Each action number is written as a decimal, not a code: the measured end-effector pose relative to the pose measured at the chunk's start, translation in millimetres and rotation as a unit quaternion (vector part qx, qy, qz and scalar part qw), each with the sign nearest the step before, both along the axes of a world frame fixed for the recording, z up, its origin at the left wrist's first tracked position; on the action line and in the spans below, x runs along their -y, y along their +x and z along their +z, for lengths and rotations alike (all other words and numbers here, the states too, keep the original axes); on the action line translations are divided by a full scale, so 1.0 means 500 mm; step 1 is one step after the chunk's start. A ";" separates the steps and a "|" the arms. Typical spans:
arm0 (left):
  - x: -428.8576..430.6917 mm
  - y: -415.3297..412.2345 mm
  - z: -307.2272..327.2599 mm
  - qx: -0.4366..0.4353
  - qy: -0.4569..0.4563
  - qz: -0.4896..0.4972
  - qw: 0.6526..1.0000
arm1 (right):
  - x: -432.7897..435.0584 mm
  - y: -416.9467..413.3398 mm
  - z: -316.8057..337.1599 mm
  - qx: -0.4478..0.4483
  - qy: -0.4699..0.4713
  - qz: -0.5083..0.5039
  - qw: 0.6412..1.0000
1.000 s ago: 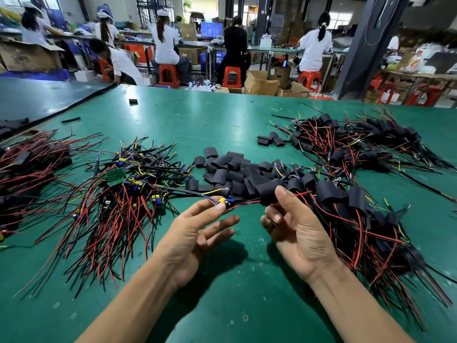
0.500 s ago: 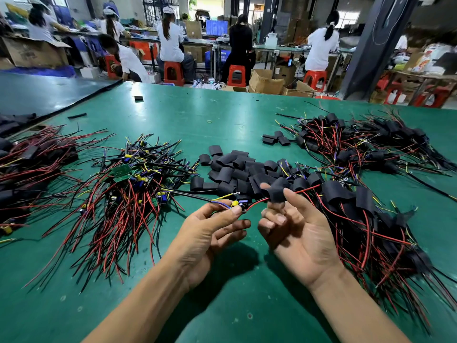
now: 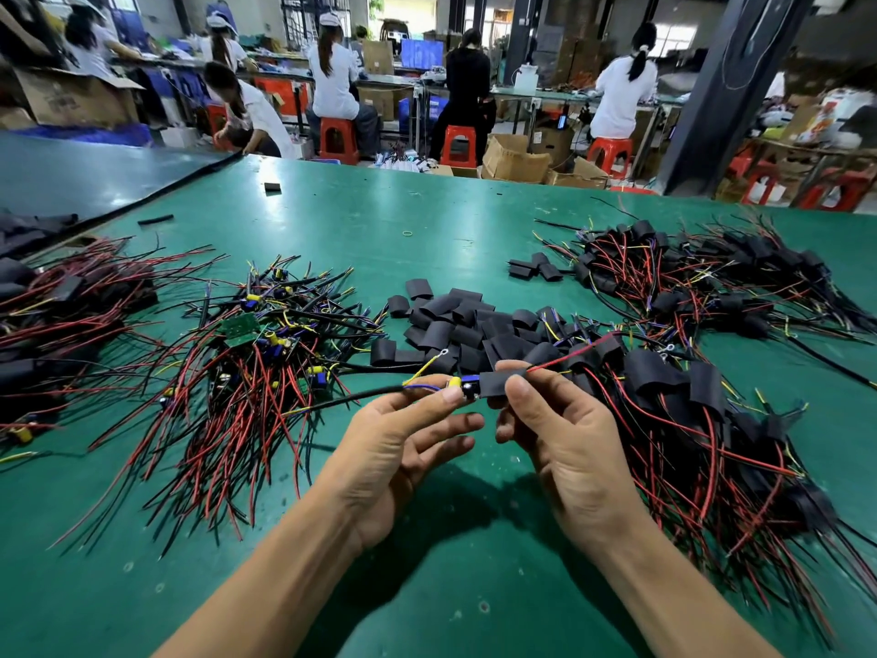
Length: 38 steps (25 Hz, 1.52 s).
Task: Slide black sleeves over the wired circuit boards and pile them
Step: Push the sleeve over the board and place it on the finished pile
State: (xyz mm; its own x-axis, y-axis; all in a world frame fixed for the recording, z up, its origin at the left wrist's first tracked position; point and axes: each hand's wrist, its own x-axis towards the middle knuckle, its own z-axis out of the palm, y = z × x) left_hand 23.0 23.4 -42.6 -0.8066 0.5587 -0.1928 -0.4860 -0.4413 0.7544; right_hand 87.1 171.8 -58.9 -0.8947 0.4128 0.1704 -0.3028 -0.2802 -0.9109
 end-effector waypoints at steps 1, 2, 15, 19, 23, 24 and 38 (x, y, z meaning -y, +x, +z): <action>0.001 -0.001 0.002 0.001 0.002 -0.003 1.000 | 0.000 0.000 0.001 -0.002 0.009 -0.004 1.000; 0.003 -0.002 0.003 0.001 0.000 -0.004 1.000 | 0.000 0.001 0.003 -0.002 0.018 -0.009 1.000; 0.005 0.002 0.004 0.000 -0.044 -0.030 0.999 | 0.013 0.021 0.015 0.008 0.172 -0.088 0.981; 0.008 0.004 0.007 -0.006 -0.060 -0.054 0.997 | 0.015 0.016 0.009 0.024 0.161 -0.085 0.983; 0.009 0.004 0.007 -0.023 -0.070 -0.062 0.995 | 0.017 0.019 0.009 0.019 0.146 -0.068 0.987; 0.009 0.002 0.006 -0.030 -0.070 -0.056 0.996 | 0.017 0.019 0.010 0.019 0.146 -0.063 0.987; 0.013 -0.004 -0.005 -0.118 -0.085 -0.039 0.989 | 0.020 0.014 0.008 0.006 0.099 -0.044 0.994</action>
State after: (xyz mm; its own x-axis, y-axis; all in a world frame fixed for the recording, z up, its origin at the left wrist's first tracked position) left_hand 20.8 17.1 -45.2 -0.7963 0.5966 -0.1004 -0.3148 -0.2670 0.9108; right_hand 94.0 161.7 -54.9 -0.8592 0.4488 0.2458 -0.3071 -0.0681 -0.9492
